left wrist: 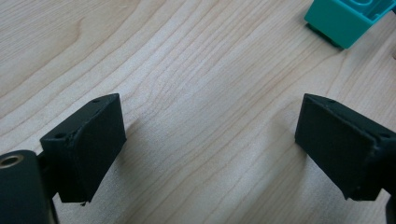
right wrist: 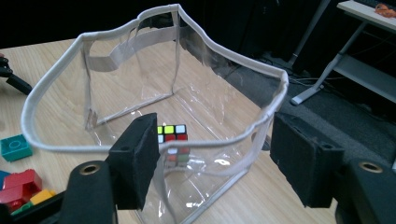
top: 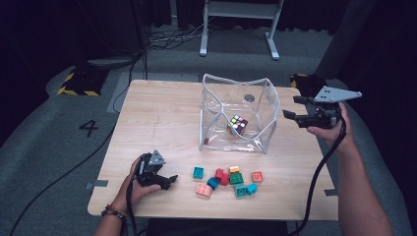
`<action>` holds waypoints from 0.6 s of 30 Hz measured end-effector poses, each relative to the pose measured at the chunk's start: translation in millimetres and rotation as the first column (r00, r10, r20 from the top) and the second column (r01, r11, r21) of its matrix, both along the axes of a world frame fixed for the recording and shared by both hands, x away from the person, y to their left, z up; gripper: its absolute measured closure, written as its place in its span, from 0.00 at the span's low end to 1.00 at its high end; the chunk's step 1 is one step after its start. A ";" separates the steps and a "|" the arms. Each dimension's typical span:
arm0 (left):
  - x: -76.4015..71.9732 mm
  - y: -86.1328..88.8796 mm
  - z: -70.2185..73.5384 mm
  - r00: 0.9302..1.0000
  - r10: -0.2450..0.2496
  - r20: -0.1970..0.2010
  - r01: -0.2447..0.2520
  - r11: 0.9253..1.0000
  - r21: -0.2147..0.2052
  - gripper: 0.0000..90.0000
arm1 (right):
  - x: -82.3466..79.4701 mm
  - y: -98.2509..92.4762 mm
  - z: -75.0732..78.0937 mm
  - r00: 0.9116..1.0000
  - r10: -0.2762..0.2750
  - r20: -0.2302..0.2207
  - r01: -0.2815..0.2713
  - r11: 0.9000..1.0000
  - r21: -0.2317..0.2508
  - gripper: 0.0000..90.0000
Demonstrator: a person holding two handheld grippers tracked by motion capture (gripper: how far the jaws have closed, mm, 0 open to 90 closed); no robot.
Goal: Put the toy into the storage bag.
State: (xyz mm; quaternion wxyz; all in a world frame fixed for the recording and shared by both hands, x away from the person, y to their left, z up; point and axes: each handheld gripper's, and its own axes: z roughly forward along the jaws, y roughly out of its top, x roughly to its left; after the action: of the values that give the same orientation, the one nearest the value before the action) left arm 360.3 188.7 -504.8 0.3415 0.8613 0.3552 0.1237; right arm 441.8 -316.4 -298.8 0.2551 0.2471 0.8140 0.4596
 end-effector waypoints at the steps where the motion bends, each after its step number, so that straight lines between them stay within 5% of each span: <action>1: 0.0 0.0 0.0 1.000 0.001 0.001 -0.001 1.000 0.001 0.10 | -2.5 -2.4 -1.3 1.000 -0.001 0.000 0.001 1.000 0.006 0.37; 9: 0.0 0.0 0.0 1.000 0.000 0.000 0.000 1.000 0.000 0.10 | -22.6 -22.5 -21.9 1.000 -0.018 0.002 0.018 0.999 0.032 0.34; 18: 0.1 0.1 0.1 1.000 0.000 0.002 0.000 1.000 0.003 0.10 | -44.0 -27.5 -75.4 0.998 0.019 -0.062 -0.019 1.000 -0.008 0.36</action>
State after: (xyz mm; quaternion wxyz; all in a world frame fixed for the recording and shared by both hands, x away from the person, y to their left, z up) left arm 360.4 188.9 -504.7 0.3404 0.8618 0.3547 0.1249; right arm 397.8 -343.9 -374.3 0.2266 0.2522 0.8259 0.4505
